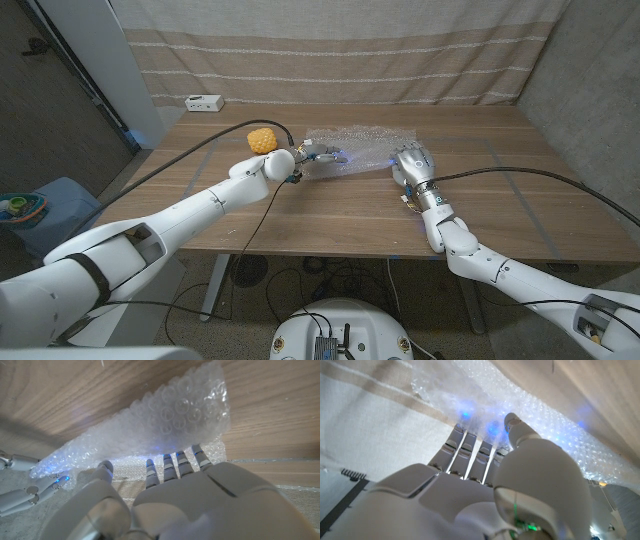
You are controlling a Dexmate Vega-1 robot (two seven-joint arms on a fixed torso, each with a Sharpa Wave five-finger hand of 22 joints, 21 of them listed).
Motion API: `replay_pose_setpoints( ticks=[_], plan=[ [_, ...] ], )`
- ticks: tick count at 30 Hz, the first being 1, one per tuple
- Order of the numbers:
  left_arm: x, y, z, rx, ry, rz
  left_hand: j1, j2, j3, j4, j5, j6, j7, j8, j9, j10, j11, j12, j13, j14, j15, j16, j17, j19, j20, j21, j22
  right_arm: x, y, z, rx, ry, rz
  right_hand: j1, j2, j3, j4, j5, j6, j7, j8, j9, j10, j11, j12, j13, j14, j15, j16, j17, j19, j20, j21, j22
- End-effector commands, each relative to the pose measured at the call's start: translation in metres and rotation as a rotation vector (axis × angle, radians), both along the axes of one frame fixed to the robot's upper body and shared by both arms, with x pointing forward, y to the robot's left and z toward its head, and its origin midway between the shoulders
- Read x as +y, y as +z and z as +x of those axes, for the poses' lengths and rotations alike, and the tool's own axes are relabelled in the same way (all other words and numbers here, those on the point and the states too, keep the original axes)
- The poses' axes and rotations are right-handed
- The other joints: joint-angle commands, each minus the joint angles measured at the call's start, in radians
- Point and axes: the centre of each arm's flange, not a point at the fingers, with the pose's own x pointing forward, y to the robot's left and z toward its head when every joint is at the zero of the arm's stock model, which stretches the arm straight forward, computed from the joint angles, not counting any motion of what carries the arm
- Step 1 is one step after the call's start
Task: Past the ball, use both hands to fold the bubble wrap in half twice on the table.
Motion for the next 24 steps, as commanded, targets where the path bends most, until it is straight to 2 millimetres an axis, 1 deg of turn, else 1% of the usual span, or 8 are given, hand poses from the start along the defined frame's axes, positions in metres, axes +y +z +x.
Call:
replay_pose_setpoints(
  ticks=[1,6,9,15,20,24],
  plan=[
    [-0.002,0.000,-0.004,0.002,-0.018,0.013,-0.009,0.003,-0.006,0.001,0.004,-0.001,-0.003,0.006,0.001,-0.001,0.001,-0.004,0.000,-0.007,0.005,-0.004,0.003,0.014,0.007,0.003,0.006,0.015,0.014,-0.013,-0.190,0.079,-0.145,0.014,0.002,0.009,0.001,0.003,0.010,0.001,0.003,0.001,0.005,-0.004,-0.003,0.000,-0.002,-0.159,-0.006,-0.001,-0.002,-0.005,0.001,0.004],
    [0.000,-0.001,-0.006,0.009,-0.017,0.020,-0.012,0.000,-0.009,0.001,0.004,-0.002,-0.004,0.006,0.001,-0.004,0.000,-0.006,0.000,-0.010,0.007,-0.006,0.003,0.013,0.009,0.000,0.006,0.029,0.020,-0.016,-0.226,0.111,-0.231,0.018,-0.001,0.011,0.000,0.004,0.012,0.000,0.003,0.001,0.002,-0.007,-0.006,0.000,-0.008,-0.161,-0.013,-0.003,-0.011,-0.007,-0.002,0.004],
    [0.001,-0.002,-0.008,0.013,-0.018,0.025,-0.016,-0.003,-0.011,0.001,0.004,-0.001,-0.005,0.006,0.001,-0.008,0.000,-0.007,0.000,-0.013,0.008,-0.008,0.003,0.013,0.013,-0.003,0.006,0.034,0.026,-0.017,-0.254,0.127,-0.252,0.023,-0.002,0.011,-0.001,0.003,0.013,0.002,0.002,0.000,0.000,-0.009,-0.008,0.000,-0.010,-0.165,-0.014,-0.002,-0.014,-0.009,-0.003,0.004],
    [0.002,-0.003,-0.012,0.017,-0.022,0.034,-0.022,-0.010,-0.016,0.002,0.004,-0.003,-0.004,0.006,0.001,-0.014,-0.001,-0.010,0.000,-0.015,0.009,-0.009,0.003,0.015,0.014,-0.007,0.007,0.040,0.038,-0.014,-0.309,0.167,-0.262,0.031,0.000,0.009,0.000,0.003,0.020,0.008,0.002,0.000,0.005,-0.007,-0.010,0.000,-0.009,-0.166,-0.009,0.005,-0.022,-0.011,-0.006,0.004],
    [0.004,-0.004,-0.014,0.015,-0.020,0.040,-0.028,-0.016,-0.021,0.003,0.004,-0.006,-0.006,0.005,0.001,-0.016,0.004,-0.010,0.000,-0.019,0.007,-0.011,0.004,0.018,0.017,-0.009,0.007,0.046,0.046,-0.014,-0.326,0.201,-0.257,0.036,0.002,0.008,0.001,0.002,0.023,0.009,0.001,0.000,0.009,-0.007,-0.010,0.000,-0.009,-0.165,-0.007,0.008,-0.026,-0.011,-0.007,0.005],
    [0.005,-0.004,-0.016,0.015,-0.021,0.040,-0.034,-0.024,-0.026,0.003,0.004,-0.007,-0.007,0.005,0.001,-0.018,-0.002,-0.011,0.001,-0.020,0.006,-0.012,0.004,0.018,0.016,-0.013,0.007,0.054,0.048,-0.017,-0.333,0.237,-0.284,0.039,0.003,0.006,0.001,0.002,0.027,0.011,0.002,0.000,0.013,-0.006,-0.010,0.000,-0.009,-0.165,-0.006,0.011,-0.028,-0.012,-0.007,0.005]
  ],
)
